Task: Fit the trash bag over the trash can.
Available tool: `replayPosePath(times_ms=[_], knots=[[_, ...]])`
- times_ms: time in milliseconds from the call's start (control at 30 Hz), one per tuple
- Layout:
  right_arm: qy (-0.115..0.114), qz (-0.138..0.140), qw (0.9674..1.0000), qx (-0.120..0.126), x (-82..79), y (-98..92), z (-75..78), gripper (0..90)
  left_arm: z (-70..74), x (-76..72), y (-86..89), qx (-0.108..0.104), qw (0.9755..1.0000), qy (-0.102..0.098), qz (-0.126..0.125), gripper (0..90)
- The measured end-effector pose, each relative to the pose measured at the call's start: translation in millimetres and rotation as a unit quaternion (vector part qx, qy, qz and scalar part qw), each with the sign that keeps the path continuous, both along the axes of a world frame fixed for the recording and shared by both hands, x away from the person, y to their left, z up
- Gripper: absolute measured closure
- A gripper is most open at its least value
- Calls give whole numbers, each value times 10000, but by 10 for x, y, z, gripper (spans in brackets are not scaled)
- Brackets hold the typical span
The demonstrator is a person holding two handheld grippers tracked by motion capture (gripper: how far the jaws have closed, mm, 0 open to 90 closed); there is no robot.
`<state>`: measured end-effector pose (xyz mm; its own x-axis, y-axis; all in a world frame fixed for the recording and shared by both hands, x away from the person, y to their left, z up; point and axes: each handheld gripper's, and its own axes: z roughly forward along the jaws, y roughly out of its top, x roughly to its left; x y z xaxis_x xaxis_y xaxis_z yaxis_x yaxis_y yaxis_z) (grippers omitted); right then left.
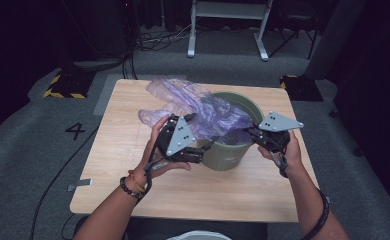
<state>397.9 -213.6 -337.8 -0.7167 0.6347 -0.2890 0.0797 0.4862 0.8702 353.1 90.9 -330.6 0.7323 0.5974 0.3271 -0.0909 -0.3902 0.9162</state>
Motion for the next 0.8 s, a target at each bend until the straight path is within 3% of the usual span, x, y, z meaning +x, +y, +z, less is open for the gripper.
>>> replayPosePath(times_ms=[67,367,467,667,700,800], knots=[[40,-39,10000,3,16,-29,-14,851,-21,-9,138,-184,9997,79,109,157],[181,-192,9996,32,92,-107,-67,850,-162,-19,598,-433,9971,277,564,154],[203,-242,9995,58,116,-138,-75,849,-221,27,659,-350,9964,321,703,156],[224,-249,9994,111,121,-188,-77,826,-359,257,683,-383,9951,805,422,171],[224,-239,9994,99,120,-191,-80,822,-367,271,667,-363,9952,839,361,217],[251,-162,9995,81,122,-198,-88,796,-369,305,571,-131,9965,806,161,462]])
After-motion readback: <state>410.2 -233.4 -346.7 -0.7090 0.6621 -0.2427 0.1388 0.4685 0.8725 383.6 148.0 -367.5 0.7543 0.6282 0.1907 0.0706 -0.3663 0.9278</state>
